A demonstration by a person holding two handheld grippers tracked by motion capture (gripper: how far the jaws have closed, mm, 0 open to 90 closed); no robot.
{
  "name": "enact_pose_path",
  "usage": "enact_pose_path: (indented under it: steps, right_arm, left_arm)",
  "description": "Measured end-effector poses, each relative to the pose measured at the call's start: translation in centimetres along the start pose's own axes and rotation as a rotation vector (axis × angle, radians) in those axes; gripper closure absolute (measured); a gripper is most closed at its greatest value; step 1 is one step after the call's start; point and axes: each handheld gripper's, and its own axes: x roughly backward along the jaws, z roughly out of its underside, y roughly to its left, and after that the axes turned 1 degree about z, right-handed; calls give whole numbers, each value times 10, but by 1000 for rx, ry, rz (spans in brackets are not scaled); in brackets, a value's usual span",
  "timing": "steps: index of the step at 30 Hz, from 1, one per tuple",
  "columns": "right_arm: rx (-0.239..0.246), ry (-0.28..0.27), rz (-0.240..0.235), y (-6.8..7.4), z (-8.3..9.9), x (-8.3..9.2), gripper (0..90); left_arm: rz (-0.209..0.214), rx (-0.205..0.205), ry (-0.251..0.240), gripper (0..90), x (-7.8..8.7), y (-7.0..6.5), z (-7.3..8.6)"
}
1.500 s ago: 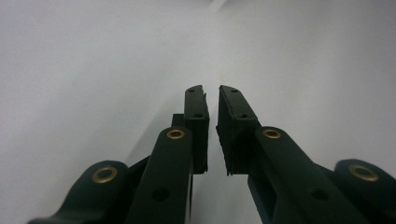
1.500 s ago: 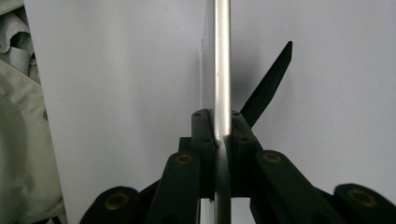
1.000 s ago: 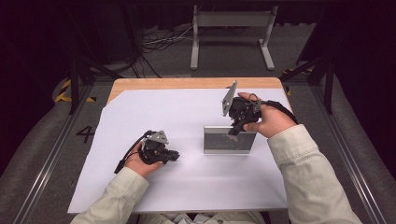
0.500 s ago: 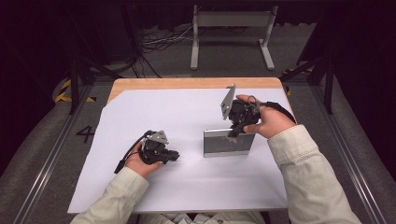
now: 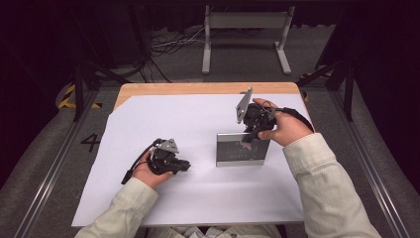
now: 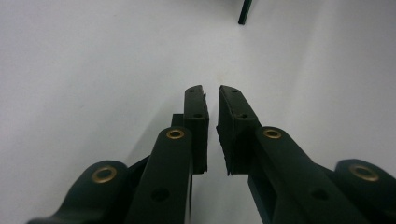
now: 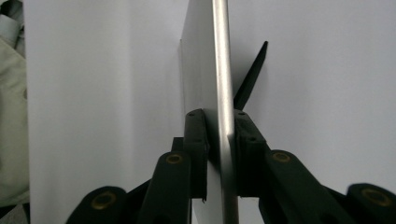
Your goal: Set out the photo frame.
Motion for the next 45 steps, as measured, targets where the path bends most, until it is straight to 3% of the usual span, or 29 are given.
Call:
enact_pose_path:
  steps: [11, 19, 31, 45]
  right_arm:
    - [-37, -25, 39, -5, 4, -2, 621]
    - [-84, -66, 99, -6, 10, 0, 434]
    - [-117, -104, 128, -1, 21, 13, 401]
    - [-159, -136, 159, 4, 50, 30, 401]
  left_arm:
    - [0, -3, 0, 818, 0, 0, 0]
    - [-9, 5, -3, 817, 3, 0, 2]
    - [-17, 6, -6, 816, 7, 1, 5]
    - [-14, 11, -7, 816, 6, 2, 4]
